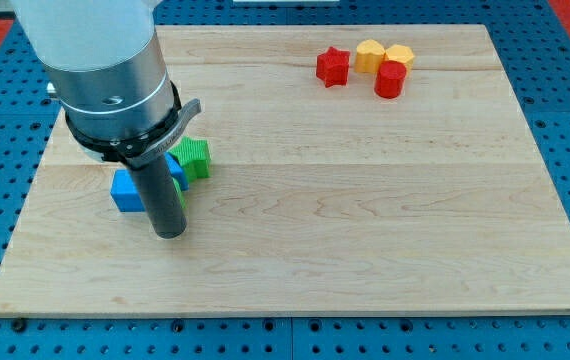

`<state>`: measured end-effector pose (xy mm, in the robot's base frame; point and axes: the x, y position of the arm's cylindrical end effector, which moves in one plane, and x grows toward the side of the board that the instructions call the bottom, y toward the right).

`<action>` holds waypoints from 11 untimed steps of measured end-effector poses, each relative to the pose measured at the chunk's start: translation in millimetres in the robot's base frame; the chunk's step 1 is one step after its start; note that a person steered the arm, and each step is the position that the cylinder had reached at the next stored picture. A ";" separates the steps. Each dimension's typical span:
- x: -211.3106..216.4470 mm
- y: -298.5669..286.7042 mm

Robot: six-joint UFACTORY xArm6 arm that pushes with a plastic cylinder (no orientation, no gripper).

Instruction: Place the yellow hexagon in between yellow heart and red star

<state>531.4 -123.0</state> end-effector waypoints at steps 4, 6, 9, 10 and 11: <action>-70.8 218.2; -243.5 359.0; -245.7 211.3; -253.6 223.4; -278.8 251.8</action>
<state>252.6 128.7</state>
